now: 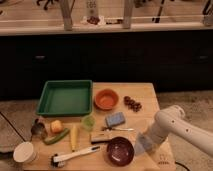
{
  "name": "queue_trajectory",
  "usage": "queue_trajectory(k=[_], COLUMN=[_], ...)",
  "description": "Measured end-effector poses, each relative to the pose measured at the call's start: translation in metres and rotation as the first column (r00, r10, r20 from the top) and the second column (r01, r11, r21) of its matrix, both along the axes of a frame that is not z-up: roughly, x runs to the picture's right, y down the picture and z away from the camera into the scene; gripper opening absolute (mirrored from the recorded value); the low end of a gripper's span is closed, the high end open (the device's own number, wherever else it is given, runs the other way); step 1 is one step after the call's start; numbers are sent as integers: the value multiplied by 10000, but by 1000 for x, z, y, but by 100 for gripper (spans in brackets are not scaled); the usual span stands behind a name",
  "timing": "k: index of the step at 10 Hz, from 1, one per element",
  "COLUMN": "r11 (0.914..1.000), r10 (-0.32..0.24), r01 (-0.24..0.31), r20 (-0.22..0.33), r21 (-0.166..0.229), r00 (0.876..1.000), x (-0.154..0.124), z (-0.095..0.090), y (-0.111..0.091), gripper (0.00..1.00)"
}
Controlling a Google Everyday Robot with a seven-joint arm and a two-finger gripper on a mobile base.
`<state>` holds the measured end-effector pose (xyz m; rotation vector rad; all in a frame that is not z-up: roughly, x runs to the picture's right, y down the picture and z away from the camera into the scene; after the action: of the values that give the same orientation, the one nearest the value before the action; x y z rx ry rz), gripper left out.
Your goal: Place towel in red bowl
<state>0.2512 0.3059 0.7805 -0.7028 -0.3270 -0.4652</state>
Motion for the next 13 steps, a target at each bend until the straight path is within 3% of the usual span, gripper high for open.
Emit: queue_trajectory(k=[2,3,6,13], r11=[10000,10000,9998,9999], r10=[-35,-56,-180,-54], r01=[35,56,181,51], r20=[22,28,47,267], r21=[-49,-44,-101,112], r00=[10000,10000,9998,9996], x=[-1,-1,2,7], z=[-2,-2,3,7], y=[-1,-1,-4,-44], gripper=[3,0,0,0])
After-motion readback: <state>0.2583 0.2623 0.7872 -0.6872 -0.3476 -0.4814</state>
